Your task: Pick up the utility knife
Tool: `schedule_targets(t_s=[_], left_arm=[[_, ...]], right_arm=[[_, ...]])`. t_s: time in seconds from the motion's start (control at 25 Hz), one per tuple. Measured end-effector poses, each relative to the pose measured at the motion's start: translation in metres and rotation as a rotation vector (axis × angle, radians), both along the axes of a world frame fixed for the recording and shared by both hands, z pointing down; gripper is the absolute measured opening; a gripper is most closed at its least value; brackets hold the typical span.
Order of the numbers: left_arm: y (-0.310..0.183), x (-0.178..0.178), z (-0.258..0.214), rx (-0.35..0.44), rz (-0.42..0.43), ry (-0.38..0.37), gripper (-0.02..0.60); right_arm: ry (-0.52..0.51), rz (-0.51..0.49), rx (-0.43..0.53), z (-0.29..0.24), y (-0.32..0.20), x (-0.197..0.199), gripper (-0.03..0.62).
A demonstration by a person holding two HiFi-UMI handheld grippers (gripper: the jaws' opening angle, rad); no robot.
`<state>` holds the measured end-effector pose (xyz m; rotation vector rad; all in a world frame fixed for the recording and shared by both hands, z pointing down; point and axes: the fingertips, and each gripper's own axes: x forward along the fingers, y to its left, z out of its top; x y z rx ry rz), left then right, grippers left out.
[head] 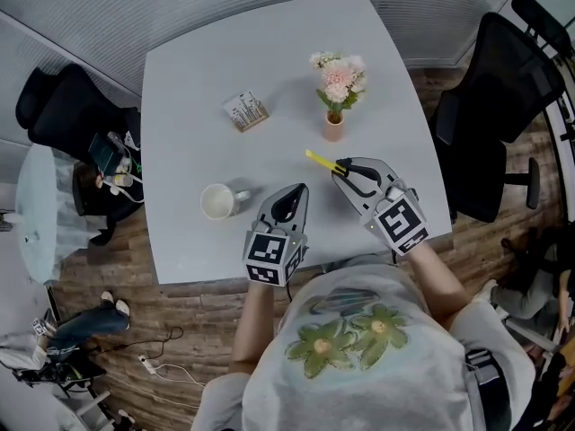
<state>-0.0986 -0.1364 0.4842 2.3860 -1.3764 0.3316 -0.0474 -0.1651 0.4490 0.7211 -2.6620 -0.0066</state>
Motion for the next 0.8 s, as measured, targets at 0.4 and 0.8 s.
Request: schedule_targets(t_s=[0.4, 0.8], left_arm=[[0.004, 0.004, -0.013, 0.028, 0.008, 0.009, 0.002], [0.004, 0.004, -0.017, 0.039, 0.000, 0.017, 0.002]], right_arm=[[-0.045, -0.007, 0.039, -0.022, 0.004, -0.006, 0.069], [-0.064, -0.012, 0.051, -0.030, 0.007, -0.008, 0.069]])
